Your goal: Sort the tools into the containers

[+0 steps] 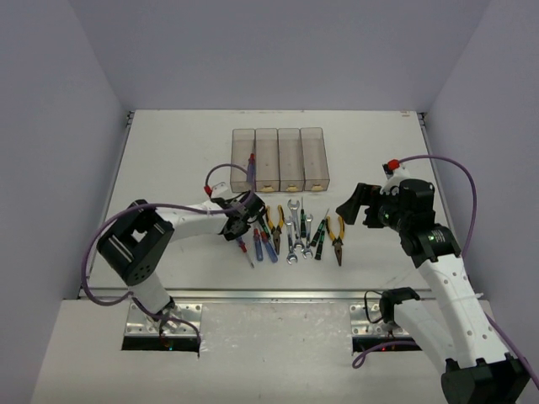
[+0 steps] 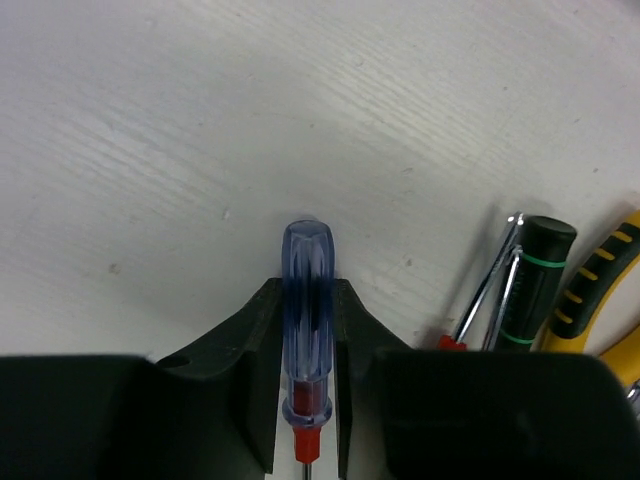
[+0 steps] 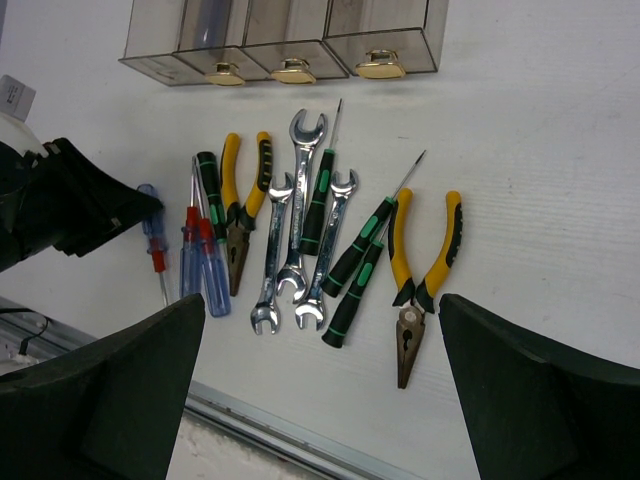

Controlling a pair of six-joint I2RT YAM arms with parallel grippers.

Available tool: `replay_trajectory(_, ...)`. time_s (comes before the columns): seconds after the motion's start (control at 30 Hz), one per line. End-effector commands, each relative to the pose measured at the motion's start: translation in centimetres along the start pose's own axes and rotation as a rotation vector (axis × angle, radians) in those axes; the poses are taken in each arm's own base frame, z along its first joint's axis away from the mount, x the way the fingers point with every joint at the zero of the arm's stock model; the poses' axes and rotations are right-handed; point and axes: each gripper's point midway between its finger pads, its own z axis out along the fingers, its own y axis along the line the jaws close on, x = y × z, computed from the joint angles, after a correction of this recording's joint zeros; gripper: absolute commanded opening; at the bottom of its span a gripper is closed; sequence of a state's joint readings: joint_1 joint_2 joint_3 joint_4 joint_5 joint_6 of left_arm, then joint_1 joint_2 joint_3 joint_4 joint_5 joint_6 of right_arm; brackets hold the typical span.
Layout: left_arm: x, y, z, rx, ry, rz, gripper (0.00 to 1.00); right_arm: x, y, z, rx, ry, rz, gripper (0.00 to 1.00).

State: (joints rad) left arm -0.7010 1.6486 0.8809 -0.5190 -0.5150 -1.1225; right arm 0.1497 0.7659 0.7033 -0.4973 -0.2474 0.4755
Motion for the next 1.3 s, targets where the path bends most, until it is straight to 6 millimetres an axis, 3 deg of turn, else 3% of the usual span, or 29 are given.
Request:
replay_trajectory(0.0, -7.1, -2.1, -6.5, 0.192, -0.210, 0.090, 0.00, -1.2, 0.5, 0.1, -0.022, -0.045, -0.007, 0.99)
replay_trajectory(0.07, -10.9, -3.7, -10.3, 0.310, -0.335, 0.131, 0.00, -1.1, 0.4, 0.2, -0.022, -0.042, -0.006, 0.99)
replay_trajectory(0.13, -14.6, -5.2, -12.5, 0.355, -0.494, 0.199, 0.00, -1.3, 0.4, 0.2, -0.021, -0.045, -0.007, 0.99)
replay_trajectory(0.2, -18.3, -6.2, -13.3, 0.346, -0.635, 0.227, 0.00, -1.4, 0.3, 0.2, -0.014, -0.052, -0.010, 0.99)
replay_trajectory(0.27, -21.9, -7.1, -11.7, 0.320, -0.674, 0.281, 0.00, -1.5, 0.2, 0.2, -0.006, -0.054, -0.011, 0.99)
replay_trajectory(0.3, -24.6, -8.9, -12.5, 0.372, -0.709, 0.284, 0.00, -1.4, 0.1, 0.3, -0.004, -0.050, -0.010, 0.99)
replay_trajectory(0.37, -27.3, -11.0, -10.9, 0.412, -0.715, 0.330, 0.00, -1.2, 0.2, 0.3, -0.010, -0.039, -0.009, 0.99)
replay_trajectory(0.43, -31.3, -13.4, -12.0, 0.450, -0.792, 0.371, 0.00, -1.1, 0.2, 0.3, -0.012, -0.037, -0.008, 0.99)
replay_trajectory(0.5, -33.6, -15.4, -10.2, 0.423, -0.799, 0.453, 0.00, -1.0, 0.3, 0.4, -0.018, -0.035, -0.006, 0.99)
replay_trajectory(0.53, -34.1, -16.1, -9.0, 0.406, -0.784, 0.473, 0.00, -0.8, 0.3, 0.4, -0.022, -0.031, -0.007, 0.99)
replay_trajectory(0.63, -32.9, -17.2, -4.4, 0.391, -0.676, 0.503, 0.00, -0.7, 0.1, 0.6, -0.015, -0.030, -0.004, 0.99)
replay_trajectory(0.83, -29.6, -17.4, 0.4, 0.388, -0.546, 0.441, 0.00, -0.8, 0.3, 0.5, -0.020, -0.026, -0.005, 0.99)
replay_trajectory(0.93, -28.2, -17.0, 1.6, 0.382, -0.499, 0.408, 0.05, -0.6, 0.3, 0.6, -0.023, -0.022, -0.003, 0.99)
replay_trajectory(1.0, -27.8, -16.7, 2.0, 0.371, -0.484, 0.385, 0.25, -0.6, 0.3, 0.6, -0.025, -0.022, -0.002, 0.99)
replay_trajectory(1.03, -27.7, -16.5, 2.1, 0.365, -0.480, 0.373, 0.42, -0.6, 0.3, 0.6, -0.027, -0.021, -0.003, 0.99)
replay_trajectory(1.07, -27.7, -16.4, 2.2, 0.361, -0.477, 0.374, 0.50, -0.6, 0.3, 0.6, -0.027, -0.019, -0.003, 0.99)
replay_trajectory(1.1, -27.8, -16.1, 2.0, 0.345, -0.480, 0.354, 0.65, -0.6, 0.3, 0.6, -0.027, -0.019, -0.003, 0.99)
replay_trajectory(1.27, -29.5, -15.1, -0.6, 0.325, -0.515, 0.269, 0.94, -0.5, 0.3, 0.7, -0.027, -0.015, -0.001, 0.99)
